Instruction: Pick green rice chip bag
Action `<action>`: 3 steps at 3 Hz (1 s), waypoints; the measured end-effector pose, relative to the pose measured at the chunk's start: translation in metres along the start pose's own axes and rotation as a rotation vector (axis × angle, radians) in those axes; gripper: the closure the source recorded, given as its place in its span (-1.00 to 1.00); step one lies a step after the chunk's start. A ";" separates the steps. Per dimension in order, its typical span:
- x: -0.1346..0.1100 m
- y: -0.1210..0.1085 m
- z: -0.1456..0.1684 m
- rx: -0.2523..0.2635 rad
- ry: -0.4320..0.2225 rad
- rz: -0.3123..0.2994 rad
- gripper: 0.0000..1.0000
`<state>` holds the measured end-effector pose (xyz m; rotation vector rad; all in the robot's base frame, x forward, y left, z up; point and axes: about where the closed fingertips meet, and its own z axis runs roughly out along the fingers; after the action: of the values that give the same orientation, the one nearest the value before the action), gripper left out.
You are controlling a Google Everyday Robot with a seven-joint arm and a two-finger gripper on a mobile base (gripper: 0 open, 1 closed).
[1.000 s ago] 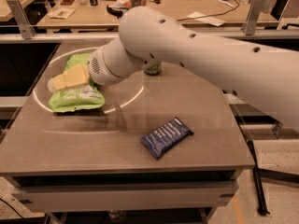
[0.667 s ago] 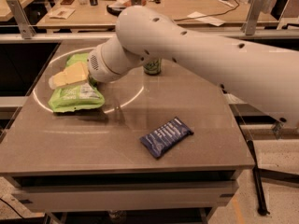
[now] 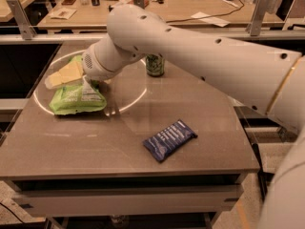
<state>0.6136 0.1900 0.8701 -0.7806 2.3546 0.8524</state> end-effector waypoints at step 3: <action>-0.010 -0.004 0.040 0.064 0.116 -0.044 -0.63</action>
Offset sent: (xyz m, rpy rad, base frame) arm 0.0267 0.0296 -0.0262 -0.1715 0.0286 0.0286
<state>0.6339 0.2186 0.8474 -0.8732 2.4429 0.7273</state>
